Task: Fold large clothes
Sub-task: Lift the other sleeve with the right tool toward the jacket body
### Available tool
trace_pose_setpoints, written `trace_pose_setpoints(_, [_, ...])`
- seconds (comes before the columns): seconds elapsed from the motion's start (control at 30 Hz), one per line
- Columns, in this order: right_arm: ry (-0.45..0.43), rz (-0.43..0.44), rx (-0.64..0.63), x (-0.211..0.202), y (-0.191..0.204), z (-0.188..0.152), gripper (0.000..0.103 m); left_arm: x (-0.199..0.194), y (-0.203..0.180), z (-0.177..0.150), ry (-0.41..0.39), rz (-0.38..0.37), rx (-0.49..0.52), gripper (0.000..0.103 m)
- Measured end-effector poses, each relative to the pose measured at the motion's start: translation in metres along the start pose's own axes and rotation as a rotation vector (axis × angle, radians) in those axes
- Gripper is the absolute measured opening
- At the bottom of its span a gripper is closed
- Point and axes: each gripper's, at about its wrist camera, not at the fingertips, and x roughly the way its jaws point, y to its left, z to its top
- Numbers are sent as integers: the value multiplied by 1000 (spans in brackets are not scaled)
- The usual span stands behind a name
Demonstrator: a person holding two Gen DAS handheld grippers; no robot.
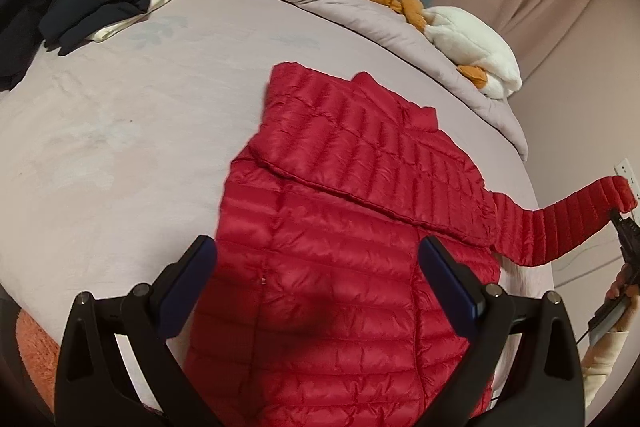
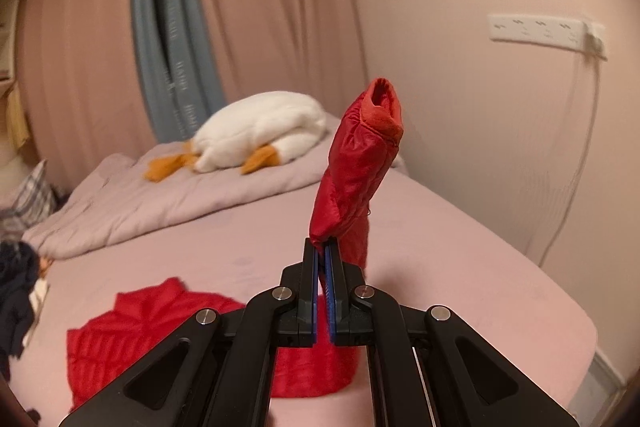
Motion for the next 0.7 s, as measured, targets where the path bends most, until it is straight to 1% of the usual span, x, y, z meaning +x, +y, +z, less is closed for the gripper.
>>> trace_pose_setpoints(0.2, [-3, 90, -87, -12, 33, 2, 5, -5, 12, 2, -15, 5, -21, 101])
trace_pose_setpoints(0.37, [1, 164, -135, -24, 53, 2, 5, -9, 17, 2, -27, 14, -24, 101])
trace_pose_setpoints(0.53, [-15, 251, -194, -42, 74, 2, 5, -12, 22, 2, -41, 48, -13, 101])
trace_pose_setpoints(0.7, [-34, 299, -236, -49, 88, 2, 5, -18, 25, 2, -53, 55, -9, 101])
